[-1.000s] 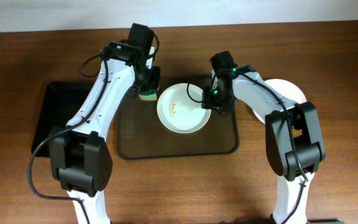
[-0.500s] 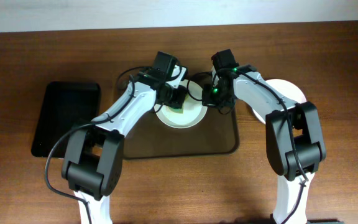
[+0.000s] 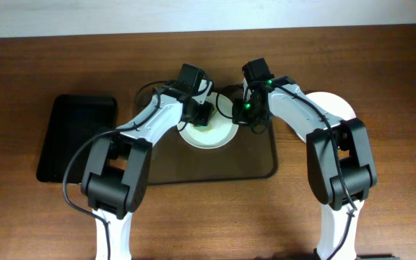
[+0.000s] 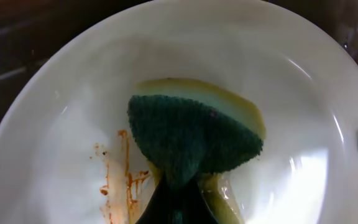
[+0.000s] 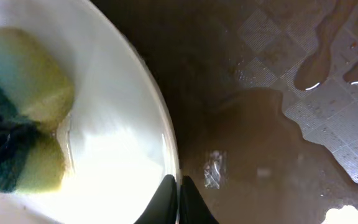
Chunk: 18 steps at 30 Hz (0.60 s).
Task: Clean dirty plates on tray and stack at the side
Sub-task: 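Scrub the held plate with the sponge in the left gripper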
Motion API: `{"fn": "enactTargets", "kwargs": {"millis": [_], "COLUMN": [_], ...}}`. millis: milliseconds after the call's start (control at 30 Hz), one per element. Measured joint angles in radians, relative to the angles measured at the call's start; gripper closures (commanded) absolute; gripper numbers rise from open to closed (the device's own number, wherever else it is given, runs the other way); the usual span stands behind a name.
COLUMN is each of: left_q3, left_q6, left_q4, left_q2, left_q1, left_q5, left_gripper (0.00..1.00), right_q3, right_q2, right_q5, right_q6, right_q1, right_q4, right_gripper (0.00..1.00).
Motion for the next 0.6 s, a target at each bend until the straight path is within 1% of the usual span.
{"fn": "enactTargets", "kwargs": {"millis": [100, 233, 367, 433, 600], "left_q3": [0.018, 0.021, 0.023, 0.023, 0.022], "left_q6": [0.000, 0.000, 0.002, 0.002, 0.003], "left_q4": [0.005, 0.010, 0.042, 0.066, 0.086], "left_q2": [0.017, 0.017, 0.021, 0.026, 0.042], "left_q1": [0.001, -0.013, -0.023, -0.023, -0.031], "left_q5": [-0.007, -0.068, -0.210, -0.329, -0.548], "left_gripper": [1.00, 0.99, 0.99, 1.00, 0.99], "right_q3": [0.000, 0.000, 0.000, 0.000, 0.000], "right_q2": [0.000, 0.002, 0.002, 0.002, 0.002], "right_q5": [0.003, 0.000, -0.004, -0.003, 0.000], "right_q6": [0.000, 0.002, 0.004, 0.004, 0.025], "right_q1": [0.000, 0.000, 0.006, 0.010, 0.055], "right_q4": [0.000, 0.004, 0.012, 0.012, 0.019], "right_gripper": [0.96, 0.96, 0.96, 0.96, 0.96]}}
